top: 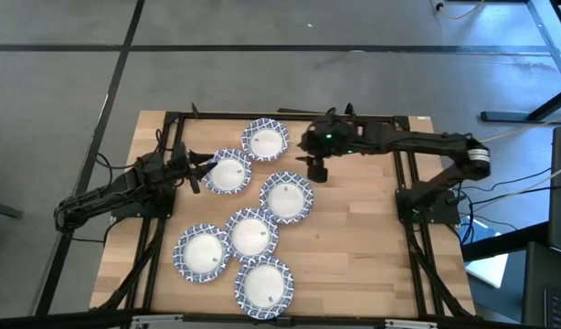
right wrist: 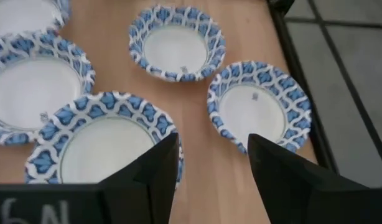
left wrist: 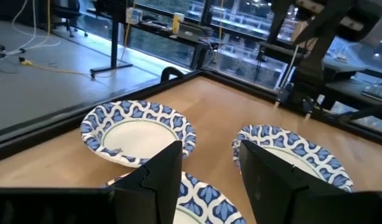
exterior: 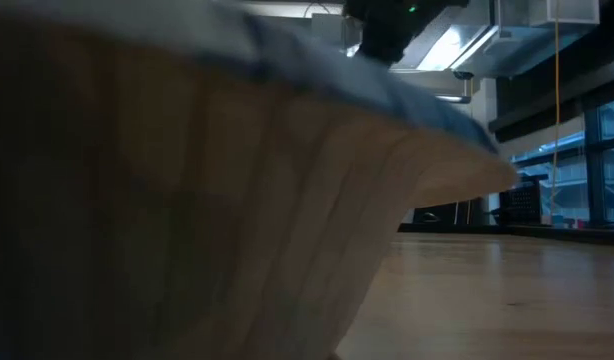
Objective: Nest bowls inside each other
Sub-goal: Stack the blue patterned bowl on the stacked blue patterned bowls
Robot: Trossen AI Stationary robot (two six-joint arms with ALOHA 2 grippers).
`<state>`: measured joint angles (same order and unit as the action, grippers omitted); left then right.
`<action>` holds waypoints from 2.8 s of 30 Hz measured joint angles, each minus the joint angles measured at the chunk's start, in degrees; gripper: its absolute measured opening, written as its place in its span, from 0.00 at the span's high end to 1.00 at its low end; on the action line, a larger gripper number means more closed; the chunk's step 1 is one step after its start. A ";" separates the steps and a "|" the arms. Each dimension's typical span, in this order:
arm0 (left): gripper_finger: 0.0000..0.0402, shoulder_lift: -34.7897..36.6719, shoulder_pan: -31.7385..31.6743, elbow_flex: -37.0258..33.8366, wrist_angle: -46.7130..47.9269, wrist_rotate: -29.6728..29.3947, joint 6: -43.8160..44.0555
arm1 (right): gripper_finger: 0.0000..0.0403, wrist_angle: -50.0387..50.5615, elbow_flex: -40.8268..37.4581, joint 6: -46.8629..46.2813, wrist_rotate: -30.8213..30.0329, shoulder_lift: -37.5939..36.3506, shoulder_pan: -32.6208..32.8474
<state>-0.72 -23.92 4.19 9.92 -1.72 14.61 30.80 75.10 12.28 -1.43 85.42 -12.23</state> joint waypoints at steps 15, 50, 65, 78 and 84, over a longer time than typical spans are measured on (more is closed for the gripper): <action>0.62 -0.71 0.96 0.01 -6.35 3.80 -5.07 | 0.52 -3.99 -18.61 -9.78 -0.58 -16.01 -3.19; 0.40 -3.29 0.98 0.07 -7.81 8.28 -4.55 | 0.52 -14.05 -34.26 -10.30 -0.42 -35.62 -7.12; 0.40 -26.31 5.58 13.78 7.96 4.14 -14.80 | 0.52 -17.01 -40.73 -16.73 -0.42 -39.55 -7.15; 0.40 -48.67 14.67 21.28 14.64 3.72 -13.35 | 0.52 -17.81 -40.73 -17.73 -0.42 -39.55 -7.15; 0.40 -55.02 17.25 22.05 14.81 3.28 -11.81 | 0.52 -17.79 -40.73 -17.93 -0.42 -39.53 -7.15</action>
<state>-55.75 -6.67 26.24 24.74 1.57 2.80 13.02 34.37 -5.65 -1.85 45.89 -19.38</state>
